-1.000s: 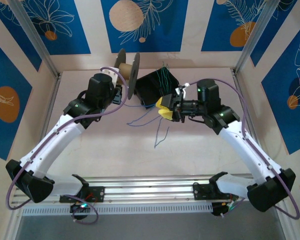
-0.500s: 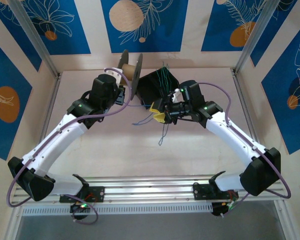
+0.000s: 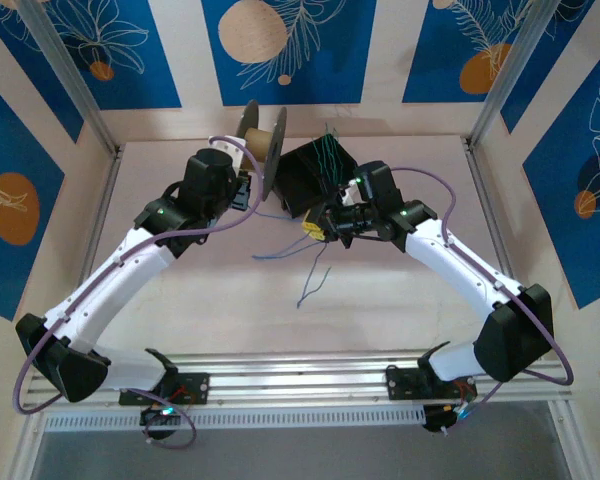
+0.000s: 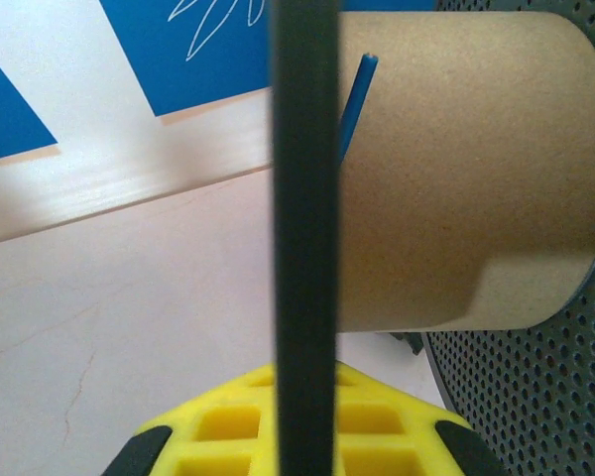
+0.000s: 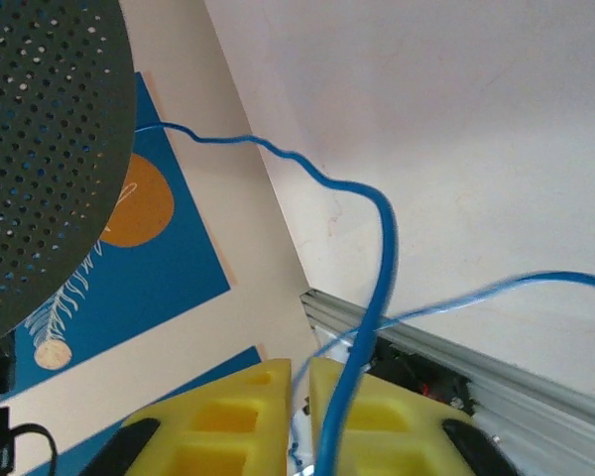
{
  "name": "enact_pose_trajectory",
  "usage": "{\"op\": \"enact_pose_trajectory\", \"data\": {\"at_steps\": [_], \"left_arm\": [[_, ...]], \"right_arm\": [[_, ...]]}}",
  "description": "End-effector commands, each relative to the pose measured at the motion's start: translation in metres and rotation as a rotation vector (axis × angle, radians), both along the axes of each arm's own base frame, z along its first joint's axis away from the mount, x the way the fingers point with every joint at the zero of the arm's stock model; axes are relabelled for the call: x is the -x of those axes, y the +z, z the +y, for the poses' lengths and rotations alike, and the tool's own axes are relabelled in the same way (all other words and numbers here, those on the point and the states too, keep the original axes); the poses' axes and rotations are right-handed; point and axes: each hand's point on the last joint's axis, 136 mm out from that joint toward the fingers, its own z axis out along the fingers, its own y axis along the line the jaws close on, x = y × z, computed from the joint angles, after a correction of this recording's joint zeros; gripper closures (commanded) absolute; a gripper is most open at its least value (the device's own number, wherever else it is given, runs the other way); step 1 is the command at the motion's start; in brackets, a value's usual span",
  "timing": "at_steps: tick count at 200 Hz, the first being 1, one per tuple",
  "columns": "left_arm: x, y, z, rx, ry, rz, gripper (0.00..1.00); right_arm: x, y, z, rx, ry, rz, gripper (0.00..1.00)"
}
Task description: Wrap the cables
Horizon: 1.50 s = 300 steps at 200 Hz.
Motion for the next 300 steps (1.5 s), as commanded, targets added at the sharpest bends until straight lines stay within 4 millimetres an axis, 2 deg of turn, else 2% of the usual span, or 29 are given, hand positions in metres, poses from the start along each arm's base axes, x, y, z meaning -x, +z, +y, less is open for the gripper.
{"op": "enact_pose_trajectory", "data": {"at_steps": [1,15,32,57,83,117,141,178,227,250,278,300], "left_arm": [[0.006,0.035,-0.006,0.11,-0.017,-0.085,1.0],[0.008,0.032,-0.004,0.095,-0.018,-0.059,1.0],[0.014,0.028,-0.006,0.077,-0.047,-0.004,1.0],[0.03,0.024,-0.015,0.093,-0.145,0.077,1.0],[0.047,0.023,-0.028,0.142,-0.261,0.142,1.0],[0.059,0.01,-0.034,0.135,-0.321,0.207,1.0],[0.061,-0.005,-0.034,0.1,-0.329,0.252,1.0],[0.062,-0.021,-0.034,0.077,-0.336,0.283,1.0],[0.061,-0.039,-0.04,0.067,-0.348,0.338,1.0],[0.056,-0.034,-0.035,0.134,-0.32,0.318,1.0],[0.038,-0.02,-0.004,0.25,-0.159,0.278,1.0],[0.027,-0.023,0.02,0.232,-0.03,0.285,1.0]], "right_arm": [[-0.005,0.004,-0.012,0.024,-0.029,-0.018,1.0],[-0.008,0.003,-0.028,0.07,-0.061,-0.037,1.0],[-0.017,0.004,-0.057,0.155,-0.117,-0.101,1.0],[-0.042,0.008,-0.096,0.185,-0.152,-0.216,1.0],[-0.067,0.011,-0.114,0.147,-0.134,-0.299,1.0],[-0.092,0.022,-0.116,0.111,-0.087,-0.346,1.0],[-0.099,0.045,-0.112,0.065,-0.055,-0.424,1.0],[-0.098,0.078,-0.11,0.05,-0.009,-0.531,1.0],[-0.089,0.104,-0.103,0.016,0.057,-0.599,1.0],[-0.084,0.089,-0.103,0.026,0.068,-0.543,1.0],[-0.074,0.057,-0.11,0.044,0.05,-0.445,1.0],[-0.065,0.027,-0.117,0.104,0.045,-0.38,1.0]]}}
